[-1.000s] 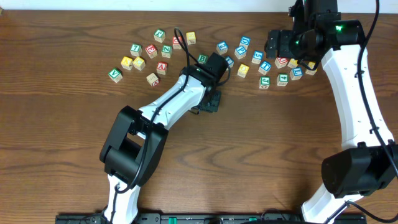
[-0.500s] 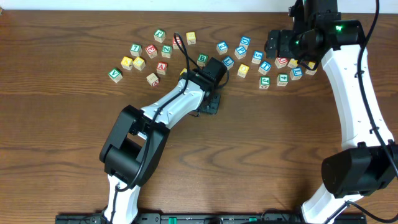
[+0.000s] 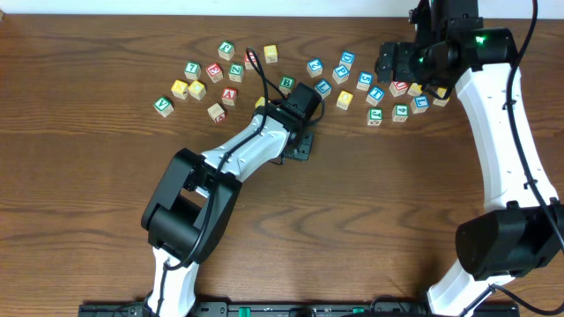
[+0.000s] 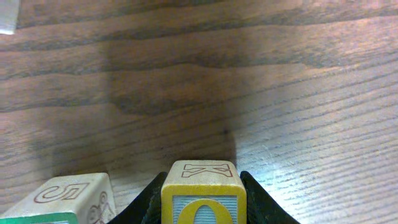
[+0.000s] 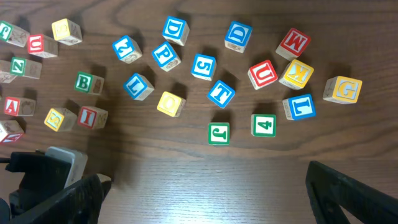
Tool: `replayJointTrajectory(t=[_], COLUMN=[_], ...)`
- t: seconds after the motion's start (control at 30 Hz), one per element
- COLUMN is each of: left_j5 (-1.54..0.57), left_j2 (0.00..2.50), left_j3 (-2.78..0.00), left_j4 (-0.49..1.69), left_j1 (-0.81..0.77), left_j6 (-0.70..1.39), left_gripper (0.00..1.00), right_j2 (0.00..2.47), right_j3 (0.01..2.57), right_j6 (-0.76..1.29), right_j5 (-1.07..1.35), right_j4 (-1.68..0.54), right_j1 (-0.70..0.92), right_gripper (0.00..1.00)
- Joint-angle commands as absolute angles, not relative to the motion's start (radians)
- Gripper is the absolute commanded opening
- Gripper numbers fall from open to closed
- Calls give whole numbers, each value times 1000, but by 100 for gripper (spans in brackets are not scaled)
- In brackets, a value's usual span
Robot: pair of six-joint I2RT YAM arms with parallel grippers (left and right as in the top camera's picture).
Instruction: Spell out ROBOT
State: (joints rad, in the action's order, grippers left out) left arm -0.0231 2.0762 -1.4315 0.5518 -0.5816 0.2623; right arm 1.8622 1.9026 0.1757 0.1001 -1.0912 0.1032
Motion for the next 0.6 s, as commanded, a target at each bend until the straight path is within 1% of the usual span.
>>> replayJointTrajectory(t=[0.0,0.3,0.43,0.57], left_j5=[25,42,88,91], left_j2=[2099,2099,2099,2099], left_j3=[-1417,-1417,-1417,-1417], left_j4=[551,551,556,559], left_j1=[-578,-578,-578,-578], left_j6=[268,281,350,381], left_gripper=[32,31,31,31], right_j2=[1864,1864,1864,1864], right_j3=[1920,1920,1920,1920], right_j6=[186,186,186,186], right_j5=[96,96,96,96], right_j4=[-1093,-1093,-1093,-1093], right_j1=[113,114,114,114], right_gripper=[99,99,99,99])
